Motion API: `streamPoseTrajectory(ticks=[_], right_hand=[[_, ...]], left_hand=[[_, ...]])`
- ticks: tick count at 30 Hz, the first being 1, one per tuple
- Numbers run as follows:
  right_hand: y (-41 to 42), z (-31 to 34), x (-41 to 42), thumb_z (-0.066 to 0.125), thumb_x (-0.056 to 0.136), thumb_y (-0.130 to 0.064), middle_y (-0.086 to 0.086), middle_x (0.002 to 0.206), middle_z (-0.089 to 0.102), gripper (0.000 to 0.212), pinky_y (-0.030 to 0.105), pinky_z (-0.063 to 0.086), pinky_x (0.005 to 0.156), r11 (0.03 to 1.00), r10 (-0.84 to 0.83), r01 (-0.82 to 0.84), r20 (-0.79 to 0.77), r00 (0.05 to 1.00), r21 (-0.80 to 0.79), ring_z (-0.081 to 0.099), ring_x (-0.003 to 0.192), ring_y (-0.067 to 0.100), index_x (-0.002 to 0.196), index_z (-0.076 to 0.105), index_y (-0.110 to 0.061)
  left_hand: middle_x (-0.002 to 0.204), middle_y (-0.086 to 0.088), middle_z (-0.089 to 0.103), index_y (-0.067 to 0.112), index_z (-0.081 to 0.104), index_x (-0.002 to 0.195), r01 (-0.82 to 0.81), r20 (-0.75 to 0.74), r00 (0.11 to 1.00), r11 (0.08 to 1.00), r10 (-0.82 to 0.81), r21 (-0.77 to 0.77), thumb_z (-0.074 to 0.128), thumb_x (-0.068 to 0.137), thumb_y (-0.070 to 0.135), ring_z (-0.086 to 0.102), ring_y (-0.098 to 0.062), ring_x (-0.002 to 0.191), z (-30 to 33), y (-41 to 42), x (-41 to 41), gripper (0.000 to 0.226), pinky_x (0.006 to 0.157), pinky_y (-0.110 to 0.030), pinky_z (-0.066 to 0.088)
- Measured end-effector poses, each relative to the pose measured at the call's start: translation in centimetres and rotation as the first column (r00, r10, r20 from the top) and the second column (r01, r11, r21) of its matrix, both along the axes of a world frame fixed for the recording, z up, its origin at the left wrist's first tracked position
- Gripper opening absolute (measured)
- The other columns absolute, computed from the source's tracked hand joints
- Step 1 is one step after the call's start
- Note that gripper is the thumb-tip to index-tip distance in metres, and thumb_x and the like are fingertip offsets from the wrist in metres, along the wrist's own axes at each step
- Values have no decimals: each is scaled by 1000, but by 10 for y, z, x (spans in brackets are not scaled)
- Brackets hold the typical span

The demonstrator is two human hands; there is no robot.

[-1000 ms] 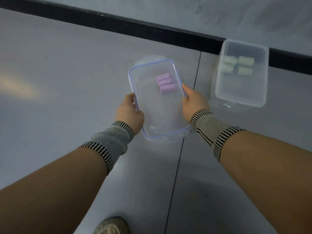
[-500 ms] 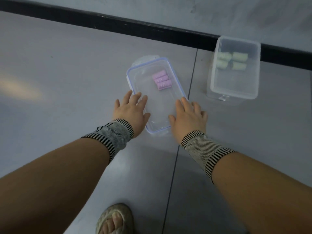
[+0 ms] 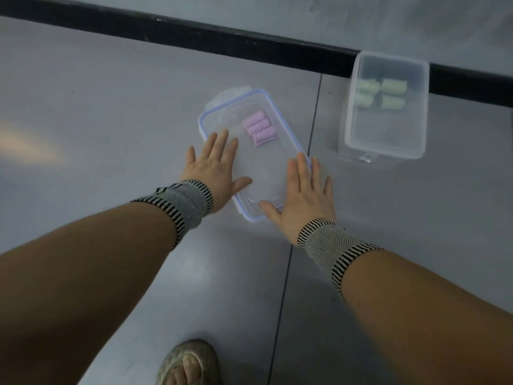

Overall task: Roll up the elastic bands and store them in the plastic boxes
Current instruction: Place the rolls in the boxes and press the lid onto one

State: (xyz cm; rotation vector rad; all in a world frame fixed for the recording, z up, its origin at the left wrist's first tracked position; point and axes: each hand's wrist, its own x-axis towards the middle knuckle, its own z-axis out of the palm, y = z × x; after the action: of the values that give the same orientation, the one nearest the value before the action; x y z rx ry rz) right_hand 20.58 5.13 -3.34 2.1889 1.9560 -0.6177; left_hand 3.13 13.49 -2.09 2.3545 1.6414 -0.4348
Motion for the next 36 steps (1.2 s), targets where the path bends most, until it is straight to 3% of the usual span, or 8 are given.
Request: streamPoseTrajectory(ticks=[7,12,17,23,25,28,31,36], right_hand=[[3,5,0,26,83,-76,-3,156,-26,98,55,-3,115,998,-12,13,11,1000,-56,-21,144,26,150,-13,-17],[-5,15,1,34,79,-79,1,157,-20,98,58,0,113,984,-171,173,49,984,-33,-13,145,30,151,-6,-24],[1,21,22,32,88,-70,2,159,-9,79,60,6,114,961,-268,272,92,959,-38,-6,145,31,150,0,-33],[12,15,21,23,99,-51,-6,160,-3,63,60,6,114,934,-348,349,22,937,-81,-5,147,27,151,0,-24],[13,12,14,23,100,-48,-5,160,2,61,58,11,113,904,-422,420,-9,906,-81,-1,147,27,151,3,-22],[11,9,5,27,100,-45,0,158,16,58,52,24,110,876,-483,482,-37,875,-34,13,144,27,150,13,-18],[11,5,1,28,100,-43,3,153,26,55,49,32,105,862,-507,508,-58,860,0,23,138,27,148,19,-18],[11,1,3,27,100,-44,4,150,28,55,49,35,103,870,-492,493,-56,869,0,27,135,28,148,18,-20]], left_hand=[[158,4,-17,23,-7,150,-19,-42,999,993,15,-115,27,90,66,-13,-17,145,3,7,3,81,116,-54,8],[159,6,-11,27,-2,150,-58,-28,998,992,55,-114,23,91,64,-5,-18,146,12,1,-2,74,114,-53,16],[158,-4,6,28,6,150,-14,-109,994,1000,13,-7,21,90,66,17,-27,139,16,-29,-6,73,106,-46,25],[150,-11,21,26,12,149,3,-170,985,1000,-3,0,23,91,63,27,-30,132,24,-58,3,70,102,-45,27],[146,-9,29,27,23,146,-12,-97,995,998,17,54,32,92,58,30,-29,130,24,-51,0,63,100,-44,29],[149,-10,27,17,29,143,-258,110,963,959,245,115,50,91,44,22,-27,137,16,-27,-14,61,105,-43,27],[158,-8,7,7,13,149,-466,221,858,883,465,-50,53,92,38,6,-23,145,4,-13,-24,76,115,-41,18],[157,-12,11,4,12,149,-517,428,734,842,528,-152,63,87,26,18,-25,143,-5,-7,-25,83,114,-30,17]])
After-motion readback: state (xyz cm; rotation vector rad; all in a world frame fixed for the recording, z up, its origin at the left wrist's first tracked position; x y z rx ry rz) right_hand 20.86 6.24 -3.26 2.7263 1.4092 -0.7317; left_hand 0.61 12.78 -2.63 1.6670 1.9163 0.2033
